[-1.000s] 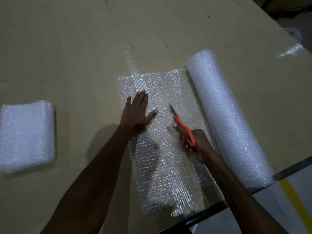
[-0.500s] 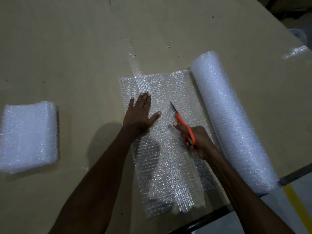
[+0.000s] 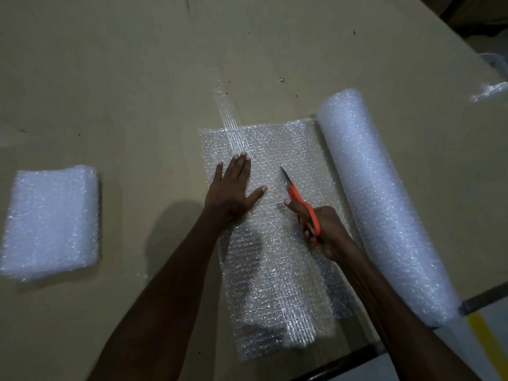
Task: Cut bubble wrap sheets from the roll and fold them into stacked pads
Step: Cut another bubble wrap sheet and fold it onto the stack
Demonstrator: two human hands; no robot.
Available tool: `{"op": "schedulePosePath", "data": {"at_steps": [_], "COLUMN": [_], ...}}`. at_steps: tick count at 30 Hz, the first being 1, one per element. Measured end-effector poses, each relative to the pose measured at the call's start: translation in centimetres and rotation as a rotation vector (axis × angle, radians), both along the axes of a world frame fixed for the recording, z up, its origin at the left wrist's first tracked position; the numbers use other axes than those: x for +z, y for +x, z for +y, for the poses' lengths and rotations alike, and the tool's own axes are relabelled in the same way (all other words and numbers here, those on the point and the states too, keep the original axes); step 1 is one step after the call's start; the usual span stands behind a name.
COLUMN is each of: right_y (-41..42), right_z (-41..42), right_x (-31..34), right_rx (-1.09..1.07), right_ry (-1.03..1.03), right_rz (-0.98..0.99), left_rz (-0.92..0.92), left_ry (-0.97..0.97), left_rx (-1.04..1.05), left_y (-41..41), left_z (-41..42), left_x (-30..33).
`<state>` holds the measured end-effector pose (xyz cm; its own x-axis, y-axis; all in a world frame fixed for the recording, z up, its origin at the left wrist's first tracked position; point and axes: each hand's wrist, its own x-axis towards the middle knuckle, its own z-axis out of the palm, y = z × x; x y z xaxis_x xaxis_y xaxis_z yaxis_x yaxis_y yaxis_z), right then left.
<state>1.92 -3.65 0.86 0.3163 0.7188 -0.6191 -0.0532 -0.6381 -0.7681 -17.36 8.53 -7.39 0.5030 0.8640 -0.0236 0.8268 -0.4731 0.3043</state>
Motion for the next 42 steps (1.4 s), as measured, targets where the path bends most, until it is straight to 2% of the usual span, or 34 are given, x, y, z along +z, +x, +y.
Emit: {"op": "schedulePosePath", "data": {"at_steps": [23,28,35,42], "right_y": [0.1,0.2,0.4,0.5], "right_z": [1.9,1.7,3.0,3.3], "right_x": [0.1,-0.1,0.1,-0.2], "right_rx": [0.013,0.026,0.036,0.025], "right_ry": [-0.01,-0.037,-0.034,-0.021], "right_rz": [0.017,0.013,0.02,0.046], "left_rz": [0.003,-0.022,0.066,0.016], "left_ry": [0.007,-0.003,0.015,0.012], "left_rx": [0.024,0.05,-0.008,-0.001], "left_y": [0.0,0.4,0.7,0.5], "left_z": [0.1,1.9,5.1,5.1], "left_x": [0.3,1.3,1.0,0.2]}}
